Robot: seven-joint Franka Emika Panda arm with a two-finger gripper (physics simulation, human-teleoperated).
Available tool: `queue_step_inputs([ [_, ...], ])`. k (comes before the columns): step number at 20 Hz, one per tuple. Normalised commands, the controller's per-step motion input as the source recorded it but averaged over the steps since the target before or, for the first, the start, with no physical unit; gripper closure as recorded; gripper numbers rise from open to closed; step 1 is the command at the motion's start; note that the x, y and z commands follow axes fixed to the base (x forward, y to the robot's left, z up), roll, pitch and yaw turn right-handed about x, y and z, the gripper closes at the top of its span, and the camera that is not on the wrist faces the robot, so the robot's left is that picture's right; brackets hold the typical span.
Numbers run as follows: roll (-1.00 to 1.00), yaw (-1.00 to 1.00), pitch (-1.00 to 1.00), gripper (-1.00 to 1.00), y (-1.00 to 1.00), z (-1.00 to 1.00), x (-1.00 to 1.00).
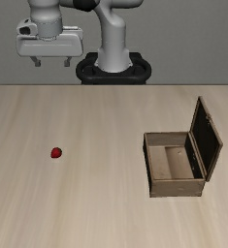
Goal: Pick up the strawberry and place it in the box
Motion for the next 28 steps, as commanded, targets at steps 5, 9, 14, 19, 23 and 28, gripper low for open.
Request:
queue_step_inputs([
  [5, 0.00, 0.00, 0.00, -1.00, 0.00, 0.00, 1.00],
  [9, 0.00, 0.00, 0.00, -1.00, 0.00, 0.00, 1.00],
  [14, 0.00, 0.00, 0.00, -1.00, 0.20, -0.20, 0.60],
  [19, 0.00, 0.00, 0.00, -1.00, 0.00, -1.00, 0.00],
  [23, 0.00, 0.00, 0.00, -1.00, 0.00, -1.00, 0.00],
  [28, 0.00, 0.00, 0.00, -1.00, 0.00, -1.00, 0.00],
])
